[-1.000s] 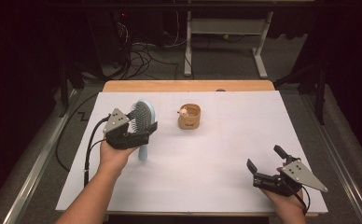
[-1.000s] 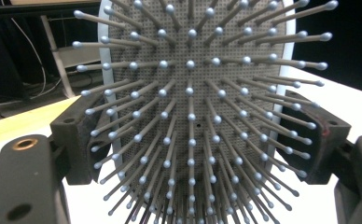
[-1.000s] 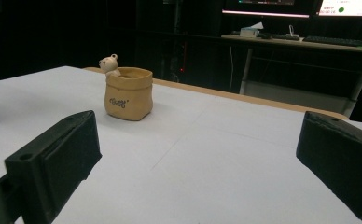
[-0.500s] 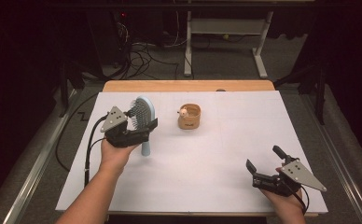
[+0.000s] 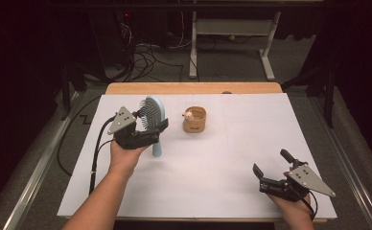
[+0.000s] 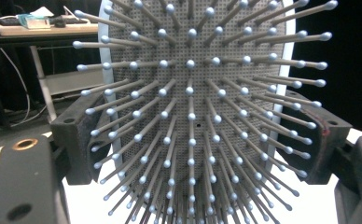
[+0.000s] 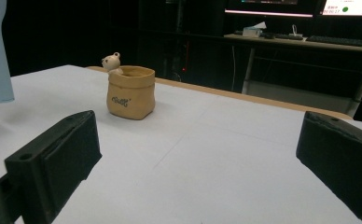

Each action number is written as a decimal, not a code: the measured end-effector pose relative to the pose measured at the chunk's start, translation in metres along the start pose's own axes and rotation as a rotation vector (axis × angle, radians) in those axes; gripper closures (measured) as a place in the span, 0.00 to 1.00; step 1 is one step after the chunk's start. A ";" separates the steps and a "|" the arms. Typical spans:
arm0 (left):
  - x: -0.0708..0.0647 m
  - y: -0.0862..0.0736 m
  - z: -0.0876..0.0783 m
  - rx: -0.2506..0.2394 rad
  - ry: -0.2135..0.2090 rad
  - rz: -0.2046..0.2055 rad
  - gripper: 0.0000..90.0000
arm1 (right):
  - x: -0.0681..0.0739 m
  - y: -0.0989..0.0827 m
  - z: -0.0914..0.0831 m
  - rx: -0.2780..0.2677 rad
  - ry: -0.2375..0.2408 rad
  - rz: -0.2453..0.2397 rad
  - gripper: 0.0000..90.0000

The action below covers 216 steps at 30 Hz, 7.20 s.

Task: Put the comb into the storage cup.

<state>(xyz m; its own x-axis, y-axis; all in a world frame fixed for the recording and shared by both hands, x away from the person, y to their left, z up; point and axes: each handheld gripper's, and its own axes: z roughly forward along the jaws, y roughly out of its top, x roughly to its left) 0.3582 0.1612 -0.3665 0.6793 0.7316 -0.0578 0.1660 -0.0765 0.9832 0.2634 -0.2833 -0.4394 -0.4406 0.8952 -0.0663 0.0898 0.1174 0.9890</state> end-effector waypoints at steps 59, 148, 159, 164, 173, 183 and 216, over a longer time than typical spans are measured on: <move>-0.015 0.046 0.066 -0.015 -0.042 0.020 0.23 | -0.001 0.000 0.001 -0.005 0.006 0.006 0.00; -0.001 0.066 0.173 -0.049 -0.005 -0.004 0.23 | -0.004 -0.002 -0.001 -0.014 0.016 0.040 0.00; 0.002 0.055 0.178 -0.045 0.010 -0.017 0.23 | -0.005 -0.002 -0.002 -0.017 0.015 0.047 0.00; 0.005 0.048 0.176 -0.034 0.016 -0.016 0.23 | -0.005 -0.002 -0.001 -0.013 0.016 0.044 0.00; 0.009 0.037 0.174 -0.032 0.031 -0.047 0.23 | -0.004 -0.003 0.000 -0.010 0.020 0.040 0.00; 0.010 0.024 0.175 -0.015 0.040 -0.074 0.23 | -0.003 -0.003 0.000 -0.007 0.019 0.041 0.00; 0.021 0.004 0.173 -0.003 0.114 -0.156 0.23 | -0.003 -0.004 0.001 -0.004 0.020 0.039 0.00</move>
<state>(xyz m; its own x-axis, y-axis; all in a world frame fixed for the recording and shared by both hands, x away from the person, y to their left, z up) 0.4964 0.0591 -0.3935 0.5602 0.8064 -0.1894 0.2604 0.0457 0.9644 0.2651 -0.2856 -0.4429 -0.4544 0.8904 -0.0253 0.1041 0.0812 0.9912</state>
